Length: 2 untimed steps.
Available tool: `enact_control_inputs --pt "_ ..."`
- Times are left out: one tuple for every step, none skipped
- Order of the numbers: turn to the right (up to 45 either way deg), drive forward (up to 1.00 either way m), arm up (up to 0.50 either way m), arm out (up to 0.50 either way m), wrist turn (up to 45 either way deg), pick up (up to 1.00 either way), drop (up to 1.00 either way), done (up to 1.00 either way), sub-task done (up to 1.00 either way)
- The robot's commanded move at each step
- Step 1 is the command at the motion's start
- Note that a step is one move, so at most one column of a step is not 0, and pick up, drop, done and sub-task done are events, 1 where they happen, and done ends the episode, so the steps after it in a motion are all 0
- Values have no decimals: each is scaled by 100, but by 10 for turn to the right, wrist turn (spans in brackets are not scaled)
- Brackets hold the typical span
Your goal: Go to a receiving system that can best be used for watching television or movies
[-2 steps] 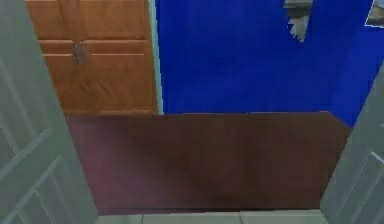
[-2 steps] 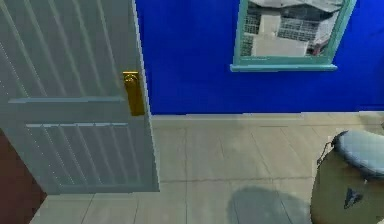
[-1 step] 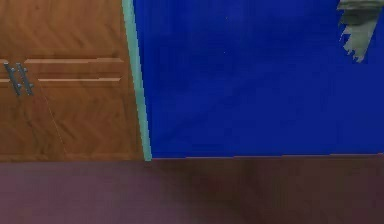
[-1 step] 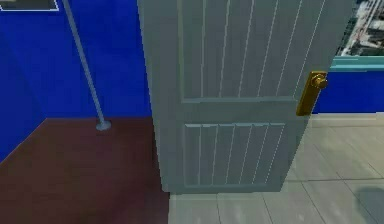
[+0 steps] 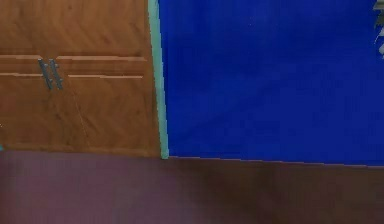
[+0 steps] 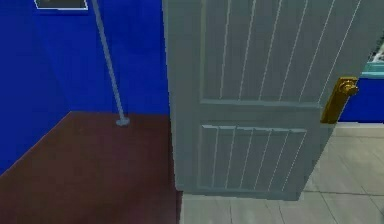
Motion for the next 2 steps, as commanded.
enact_control_inputs --pt "0 50 0 0 0 0 0 0 0" --pt "-450 0 0 0 0 0 0 0 0"
